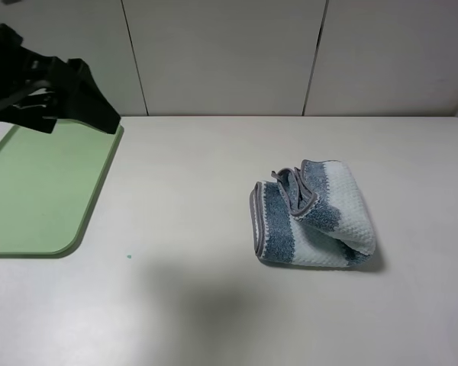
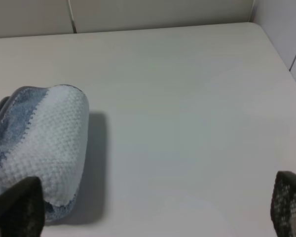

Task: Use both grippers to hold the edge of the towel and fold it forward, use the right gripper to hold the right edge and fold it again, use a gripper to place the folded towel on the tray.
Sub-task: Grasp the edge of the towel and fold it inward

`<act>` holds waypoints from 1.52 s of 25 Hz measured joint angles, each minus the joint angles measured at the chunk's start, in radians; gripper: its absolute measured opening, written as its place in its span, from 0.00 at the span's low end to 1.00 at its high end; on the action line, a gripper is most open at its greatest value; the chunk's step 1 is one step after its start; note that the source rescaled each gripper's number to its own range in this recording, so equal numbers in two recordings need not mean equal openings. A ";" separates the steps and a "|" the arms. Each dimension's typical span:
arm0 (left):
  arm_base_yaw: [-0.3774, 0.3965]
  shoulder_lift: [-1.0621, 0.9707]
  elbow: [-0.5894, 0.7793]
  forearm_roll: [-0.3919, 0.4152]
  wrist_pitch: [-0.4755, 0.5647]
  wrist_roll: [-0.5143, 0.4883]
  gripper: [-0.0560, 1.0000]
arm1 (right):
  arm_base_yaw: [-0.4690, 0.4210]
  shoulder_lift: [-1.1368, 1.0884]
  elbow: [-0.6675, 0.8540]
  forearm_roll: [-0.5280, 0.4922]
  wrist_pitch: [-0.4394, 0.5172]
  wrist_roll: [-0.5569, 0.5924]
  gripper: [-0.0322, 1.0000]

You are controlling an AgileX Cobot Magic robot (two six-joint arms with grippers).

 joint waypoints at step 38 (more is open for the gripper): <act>-0.520 0.883 -0.678 0.132 -0.149 -0.574 1.00 | 0.000 0.000 0.000 0.000 -0.001 0.000 1.00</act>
